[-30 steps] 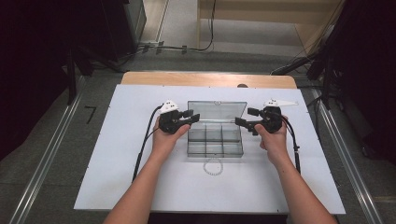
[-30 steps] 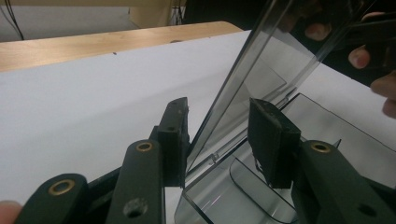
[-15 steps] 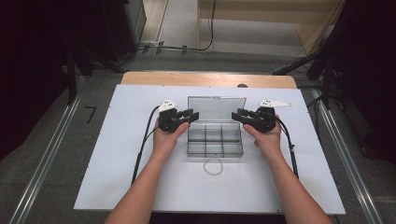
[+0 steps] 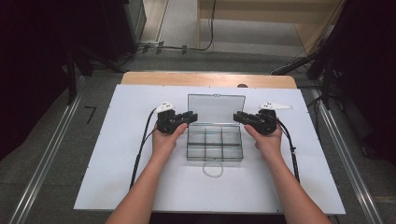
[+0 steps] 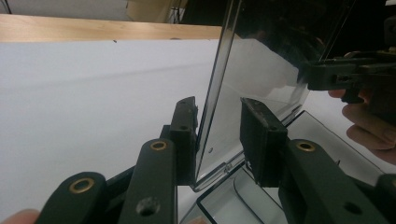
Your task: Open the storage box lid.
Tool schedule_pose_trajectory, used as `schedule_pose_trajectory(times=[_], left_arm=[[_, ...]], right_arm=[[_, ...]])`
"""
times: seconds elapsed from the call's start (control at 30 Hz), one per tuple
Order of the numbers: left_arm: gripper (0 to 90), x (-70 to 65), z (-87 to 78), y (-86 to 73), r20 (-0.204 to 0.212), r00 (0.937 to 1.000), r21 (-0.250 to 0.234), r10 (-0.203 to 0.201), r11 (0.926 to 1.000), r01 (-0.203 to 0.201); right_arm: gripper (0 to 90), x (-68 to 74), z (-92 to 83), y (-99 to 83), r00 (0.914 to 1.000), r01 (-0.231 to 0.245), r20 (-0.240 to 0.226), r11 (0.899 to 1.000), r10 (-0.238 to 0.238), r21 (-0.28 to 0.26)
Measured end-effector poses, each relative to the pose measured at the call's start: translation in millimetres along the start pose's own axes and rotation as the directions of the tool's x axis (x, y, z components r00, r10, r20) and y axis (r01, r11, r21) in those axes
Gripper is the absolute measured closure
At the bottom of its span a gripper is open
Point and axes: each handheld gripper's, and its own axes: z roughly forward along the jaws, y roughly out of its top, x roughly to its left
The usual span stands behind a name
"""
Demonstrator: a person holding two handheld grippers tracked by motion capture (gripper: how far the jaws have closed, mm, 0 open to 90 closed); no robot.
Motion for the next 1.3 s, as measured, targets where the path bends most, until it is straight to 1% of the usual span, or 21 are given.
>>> schedule_pose_trajectory(times=[0.03,0.17,0.27,0.3,0.33,0.43,0.5,0.57,0.7,0.8,0.87,1.0,1.17,1.27,1.3], left_arm=[[66.8,-0.8,-0.7,-0.3,0.002,1.0,0.006,0.0,1.0,0.0],[70.1,-2.6,-3.4,-3.6,-0.001,1.0,0.024,-0.007,0.9997,0.007],[71.2,-3.1,-6.0,-6.9,0.015,0.9995,0.017,-0.027,0.9995,0.027],[71.3,-3.8,-6.9,-7.6,0.015,0.9995,0.019,-0.029,0.9994,0.029],[71.6,-4.7,-7.7,-8.4,0.012,0.9995,0.021,-0.029,0.9994,0.029],[71.9,-6.1,-10.3,-10.2,0.016,0.9987,0.025,-0.049,0.9985,0.048],[72.1,-7.2,-11.9,-10.4,0.012,0.9987,0.03,-0.05,0.9983,0.05],[72.3,-6.8,-12.9,-9.9,0.018,0.9983,0.034,-0.056,0.9979,0.056],[73.1,-4.5,-11.6,-8.9,0.016,0.9966,0.033,-0.081,0.9962,0.08],[73.1,-3.1,-10.5,-8.0,0.019,0.9957,0.031,-0.091,0.9954,0.09],[73.1,-2.5,-9.8,-6.4,0.015,0.9959,0.033,-0.089,0.9955,0.089],[73.0,-0.3,-7.2,-3.8,0.011,0.9951,0.037,-0.098,0.9945,0.098],[72.9,1.5,-6.1,1.0,0.002,0.9952,0.024,-0.098,0.9949,0.098],[72.8,4.1,-4.4,0.2,-0.008,0.9945,0.037,-0.104,0.9938,0.104],[72.9,5.8,-3.9,-0.6,0.001,0.9932,0.035,-0.116,0.9926,0.116]], right_arm=[[68.7,0.5,-0.8,-1.3,1.0,0.002,-0.001,1.0,-0.002,-0.005],[71.9,3.6,-3.6,-5.6,1.0,-0.003,0.007,1.0,0.003,0.011],[72.7,4.5,-4.8,-9.7,0.9999,-0.014,0.0,1.0,0.014,0.011],[72.7,5.3,-5.8,-10.9,0.9998,-0.02,-0.004,1.0,0.02,0.007],[72.7,6.3,-6.4,-11.4,0.9998,-0.02,-0.002,1.0,0.02,0.01],[72.8,8.9,-7.3,-11.6,0.9997,-0.025,-0.002,0.999,0.025,0.022],[72.9,10.1,-7.8,-11.7,0.9996,-0.026,-0.004,0.999,0.026,0.029],[73.0,9.8,-7.8,-11.9,0.9995,-0.028,-0.012,0.999,0.028,0.032],[72.9,8.8,-6.0,-10.8,0.9986,-0.051,-0.013,0.998,0.051,0.037],[73.0,7.3,-4.9,-9.2,0.9976,-0.067,-0.015,0.997,0.067,0.04],[73.0,6.6,-4.2,-8.6,0.9975,-0.068,-0.015,0.997,0.069,0.038],[73.1,3.7,-2.4,-7.9,0.9966,-0.079,-0.02,0.996,0.079,0.034],[73.0,2.2,-0.2,-1.7,0.9969,-0.077,-0.013,0.996,0.078,0.034],[72.7,0.6,3.4,-0.4,0.9972,-0.074,-0.003,0.996,0.074,0.047],[72.7,0.1,4.5,-0.8,0.9968,-0.079,-0.006,0.996,0.079,0.048]])
